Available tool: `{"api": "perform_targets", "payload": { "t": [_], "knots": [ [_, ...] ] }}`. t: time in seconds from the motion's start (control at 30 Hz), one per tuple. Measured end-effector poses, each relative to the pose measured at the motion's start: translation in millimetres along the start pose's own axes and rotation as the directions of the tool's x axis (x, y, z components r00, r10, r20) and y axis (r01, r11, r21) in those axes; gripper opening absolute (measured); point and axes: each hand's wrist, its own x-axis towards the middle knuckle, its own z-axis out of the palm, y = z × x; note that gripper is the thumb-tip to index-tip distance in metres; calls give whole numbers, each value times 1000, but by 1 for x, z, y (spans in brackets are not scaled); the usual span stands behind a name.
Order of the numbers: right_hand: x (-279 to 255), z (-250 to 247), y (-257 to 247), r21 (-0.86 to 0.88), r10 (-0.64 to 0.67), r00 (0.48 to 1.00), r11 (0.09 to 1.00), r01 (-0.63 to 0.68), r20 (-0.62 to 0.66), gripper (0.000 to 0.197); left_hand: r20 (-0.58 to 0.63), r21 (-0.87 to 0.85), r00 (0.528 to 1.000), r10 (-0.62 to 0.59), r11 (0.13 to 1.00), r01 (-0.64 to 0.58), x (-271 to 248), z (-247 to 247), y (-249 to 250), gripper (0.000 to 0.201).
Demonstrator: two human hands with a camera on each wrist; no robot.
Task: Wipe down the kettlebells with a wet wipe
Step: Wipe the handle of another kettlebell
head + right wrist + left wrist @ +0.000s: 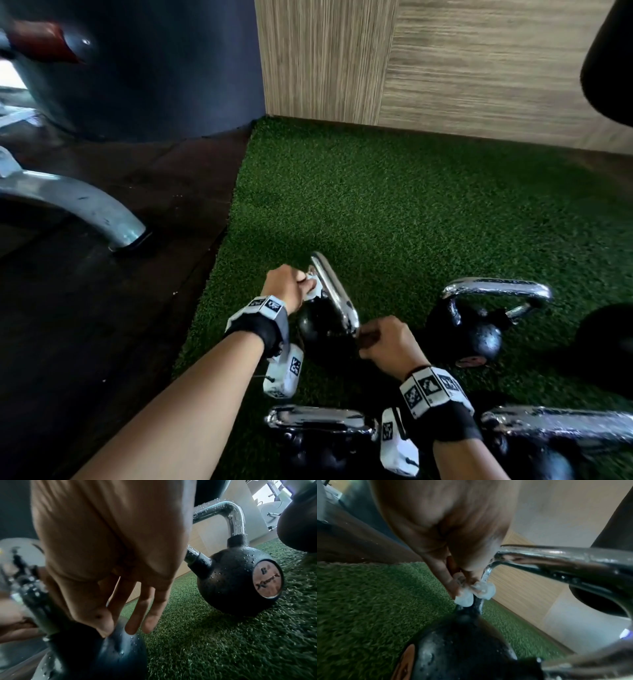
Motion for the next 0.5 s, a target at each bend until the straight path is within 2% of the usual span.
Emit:
{"api": "perform_targets", "payload": {
  "t": [0.07,0.17,0.23,0.3,0.33,0.37,0.4,0.43,0.5],
  "knots": [
    [0,1,-6,19,-18,999,1000,17,46,32,15,3,1000,-2,1000,2,5,4,11,30],
    [1,10,-13,87,-39,987,996,25,157,49,36,17,999,-15,1000,14,5,5,26,21],
    [5,9,-17,118,-50,974,993,25,221,34,77,19,997,-21,1000,20,9,3,31,22],
    [14,-1,-26,78,-55,987,996,43,153,22,128,32,992,-3,999,-1,11,1,30,25],
    [19,-8,-30,63,-50,995,997,45,81,26,168,35,986,14,999,-20,11,1,26,24],
    [26,-12,-32,73,-35,999,997,33,32,39,203,35,978,39,998,-47,10,0,23,22],
    [30,-14,-36,78,-16,999,997,12,42,56,226,34,972,62,997,-72,9,-1,19,23],
    [34,-14,-41,97,0,995,995,-10,100,67,233,28,969,80,996,-89,7,-1,15,24],
    [39,-6,-47,188,-20,967,982,-30,255,62,203,11,975,89,996,-93,6,-2,10,22]
  ]
}}
